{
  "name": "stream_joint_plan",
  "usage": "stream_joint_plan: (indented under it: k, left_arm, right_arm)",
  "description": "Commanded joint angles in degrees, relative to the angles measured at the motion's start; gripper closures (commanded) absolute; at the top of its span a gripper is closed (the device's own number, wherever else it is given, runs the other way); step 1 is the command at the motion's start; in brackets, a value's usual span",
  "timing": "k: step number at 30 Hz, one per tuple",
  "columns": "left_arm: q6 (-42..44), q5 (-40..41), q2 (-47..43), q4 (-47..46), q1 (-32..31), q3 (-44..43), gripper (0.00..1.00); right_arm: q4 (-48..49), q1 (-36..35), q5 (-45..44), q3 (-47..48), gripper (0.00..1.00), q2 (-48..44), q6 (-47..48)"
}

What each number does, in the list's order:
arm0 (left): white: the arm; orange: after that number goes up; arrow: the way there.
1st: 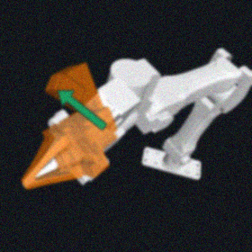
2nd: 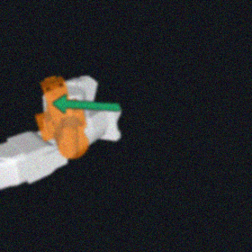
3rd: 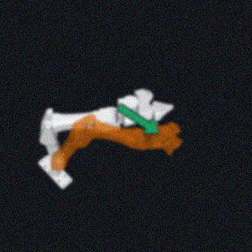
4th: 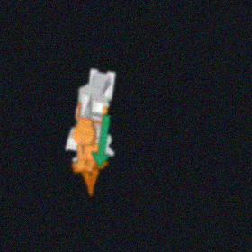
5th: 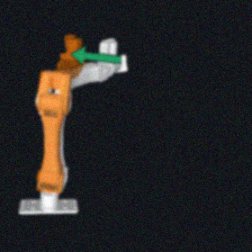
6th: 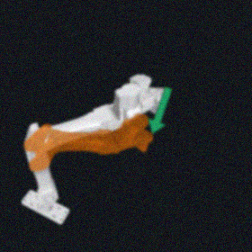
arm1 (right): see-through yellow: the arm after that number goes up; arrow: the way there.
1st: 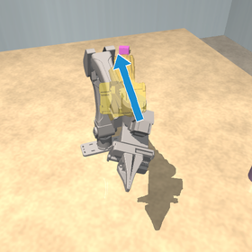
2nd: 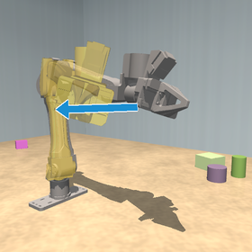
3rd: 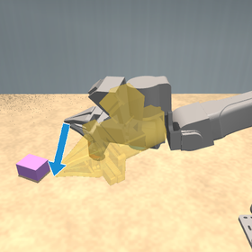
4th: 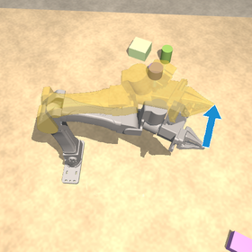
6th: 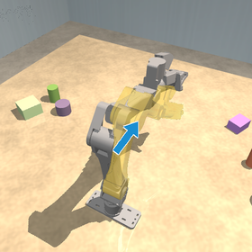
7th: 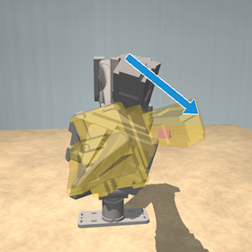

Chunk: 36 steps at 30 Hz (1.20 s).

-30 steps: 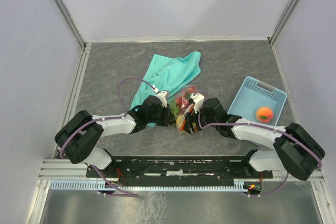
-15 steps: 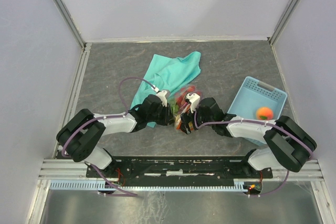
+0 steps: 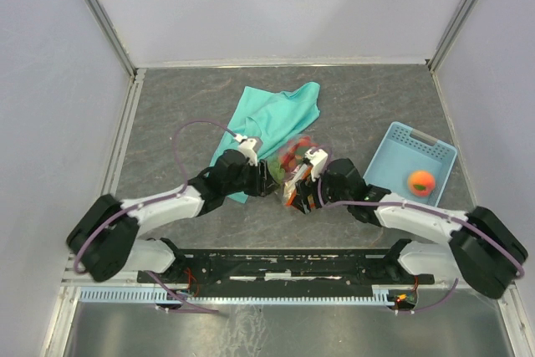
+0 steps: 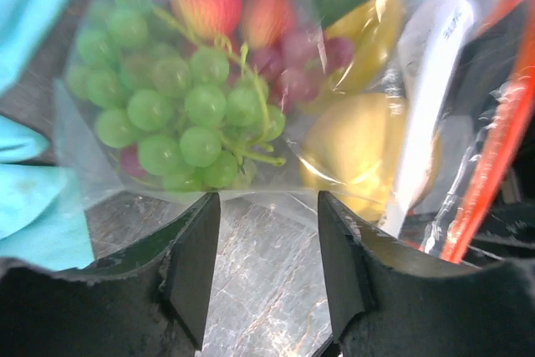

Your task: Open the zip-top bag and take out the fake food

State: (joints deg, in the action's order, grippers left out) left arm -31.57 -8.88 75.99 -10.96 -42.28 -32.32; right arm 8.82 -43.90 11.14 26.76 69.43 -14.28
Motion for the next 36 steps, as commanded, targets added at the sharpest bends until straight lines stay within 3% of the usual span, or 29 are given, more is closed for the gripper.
stream_joint_plan:
  k: [1, 4, 8, 15, 19, 23, 36]
  left_arm:
    - [3.03, 3.71, -11.63, 1.13, 0.62, 2.32, 0.39]
    - [3.98, 0.72, -17.49, 1.63, 0.51, 3.00, 0.36]
    - [6.39, -0.80, -22.29, -0.30, -3.71, 3.03, 0.24]
    - [18.46, 16.25, -19.84, -3.17, -21.66, 2.07, 0.21]
    - [21.48, 23.08, -13.27, -5.94, -27.22, 0.72, 0.21]
    - [20.52, 25.77, -8.52, -8.34, -27.86, -0.51, 0.23]
    - [14.12, 21.69, 2.83, -15.35, -27.84, -5.06, 0.27]
  right_arm:
    - [-5.90, -0.35, -5.40, -0.42, 0.47, -8.39, -1.53]
    - [-10.69, -0.31, -7.79, 0.50, 0.49, -11.46, -1.75]
    - [-15.39, -0.38, -9.70, 1.40, 0.49, -14.36, -2.76]
    - [-19.56, -0.36, -11.18, 2.68, 0.50, -15.37, -5.40]
    - [-19.72, -0.34, -11.14, 2.81, 0.50, -15.72, -6.17]
    - [-19.62, -0.36, -10.56, 2.72, 0.50, -15.92, -6.74]
    - [-19.83, -0.31, -11.11, 0.73, 0.52, -17.99, -7.20]
